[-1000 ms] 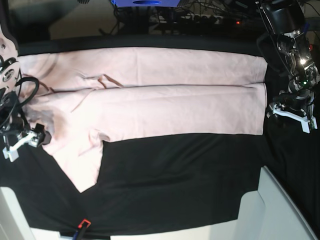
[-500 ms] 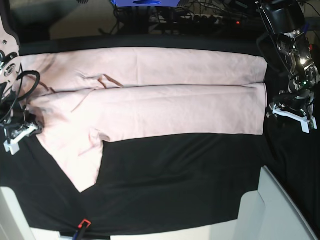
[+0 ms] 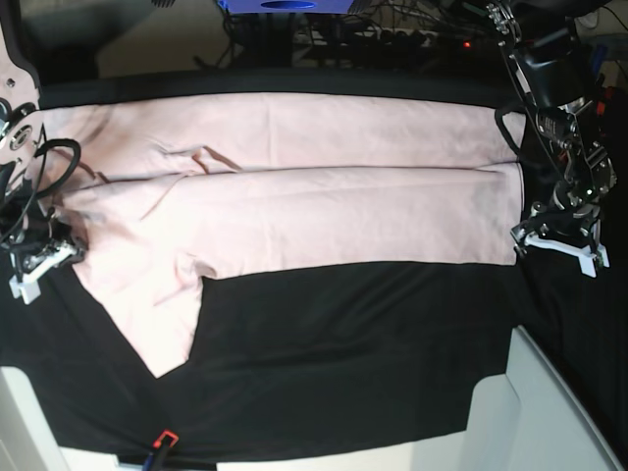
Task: Fold the T-shirt properly
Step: 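Release the fold and raise both grippers, then move both grippers to the ends of the folded edge and lower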
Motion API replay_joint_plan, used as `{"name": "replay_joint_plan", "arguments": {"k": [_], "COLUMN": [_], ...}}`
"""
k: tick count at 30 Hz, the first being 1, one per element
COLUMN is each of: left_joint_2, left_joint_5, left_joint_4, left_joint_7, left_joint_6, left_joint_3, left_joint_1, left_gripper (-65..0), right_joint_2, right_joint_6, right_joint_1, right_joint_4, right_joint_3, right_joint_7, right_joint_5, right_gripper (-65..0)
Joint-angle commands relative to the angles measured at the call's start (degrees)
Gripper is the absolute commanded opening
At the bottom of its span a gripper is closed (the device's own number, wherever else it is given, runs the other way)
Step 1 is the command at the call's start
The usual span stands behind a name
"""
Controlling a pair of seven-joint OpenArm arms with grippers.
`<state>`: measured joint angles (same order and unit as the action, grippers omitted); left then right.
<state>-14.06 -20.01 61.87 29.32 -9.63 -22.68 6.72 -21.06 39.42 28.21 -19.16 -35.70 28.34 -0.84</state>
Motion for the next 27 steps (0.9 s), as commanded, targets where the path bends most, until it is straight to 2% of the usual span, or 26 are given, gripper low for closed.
{"name": "replay_joint_plan", "arguments": {"k": [1, 9, 12, 15, 21, 25, 27], "left_joint_2": [-0.92, -0.84, -1.01, -0.92, 0.04, 0.22, 0.22], "left_joint_5": [-0.52, -0.08, -0.08, -0.25, -0.17, -0.17, -0.17], "left_joint_4": [0.24, -4.50, -4.59, -5.65, -14.53, -14.88, -14.88], "left_joint_7": [-1.15, -1.41, -1.41, -1.50, -1.67, -1.67, -1.67], "left_joint_6": [-0.17, -0.26, -0.26, -0.09, 0.00, 0.00, 0.00], "left_joint_3": [-0.05, 0.48, 6.19, 8.48, 8.48, 8.74, 8.74], "left_joint_1": [1.59, 4.75, 5.37, 5.54, 9.24, 9.76, 10.11], "left_gripper": [-11.6, -11.6, -11.6, -11.8, -12.1, -12.6, -15.6], "right_joint_2": [-1.05, -0.44, 0.00, 0.36, 0.09, -0.08, -0.08], "right_joint_6": [0.58, 0.58, 0.58, 0.58, 0.58, 0.58, 0.58], "right_joint_1": [1.46, 1.46, 1.46, 1.46, 1.46, 1.46, 1.46], "right_joint_4": [-0.49, -0.75, -0.93, -0.93, -1.02, -1.02, -1.02], "right_joint_3": [0.05, 0.05, 0.05, 0.05, 0.05, 0.14, 0.14], "right_joint_7": [-0.69, -0.69, -0.60, -0.60, -0.60, -0.60, -0.60], "right_joint_5": [0.53, 0.53, 0.53, 0.53, 0.53, 0.53, 0.53], "right_gripper": [-65.0, -65.0, -65.0, -65.0, -65.0, -65.0, -65.0]}}
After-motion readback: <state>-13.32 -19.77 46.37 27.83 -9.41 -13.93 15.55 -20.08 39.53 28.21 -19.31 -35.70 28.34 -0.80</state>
